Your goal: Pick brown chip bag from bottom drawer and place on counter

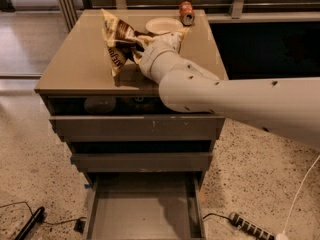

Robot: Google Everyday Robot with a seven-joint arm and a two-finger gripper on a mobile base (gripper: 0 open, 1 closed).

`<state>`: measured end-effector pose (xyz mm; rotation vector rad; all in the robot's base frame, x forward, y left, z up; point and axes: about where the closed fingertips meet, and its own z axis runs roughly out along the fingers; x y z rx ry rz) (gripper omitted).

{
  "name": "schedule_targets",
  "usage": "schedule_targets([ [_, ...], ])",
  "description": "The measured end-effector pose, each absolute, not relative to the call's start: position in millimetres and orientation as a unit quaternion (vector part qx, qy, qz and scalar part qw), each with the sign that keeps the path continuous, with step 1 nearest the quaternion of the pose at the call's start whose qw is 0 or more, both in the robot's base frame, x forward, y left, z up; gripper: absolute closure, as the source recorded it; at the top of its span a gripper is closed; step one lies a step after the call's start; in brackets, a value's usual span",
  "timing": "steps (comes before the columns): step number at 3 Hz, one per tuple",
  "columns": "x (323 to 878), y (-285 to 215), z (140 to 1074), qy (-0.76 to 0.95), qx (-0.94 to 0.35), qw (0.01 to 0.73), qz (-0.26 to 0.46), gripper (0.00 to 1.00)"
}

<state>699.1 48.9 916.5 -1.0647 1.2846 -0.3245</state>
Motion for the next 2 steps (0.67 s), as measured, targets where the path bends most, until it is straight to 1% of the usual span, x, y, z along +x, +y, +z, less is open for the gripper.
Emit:
schedule_targets([
  [2, 682, 81, 893, 0.537, -0.539, 0.636, -0.131, 1.0],
])
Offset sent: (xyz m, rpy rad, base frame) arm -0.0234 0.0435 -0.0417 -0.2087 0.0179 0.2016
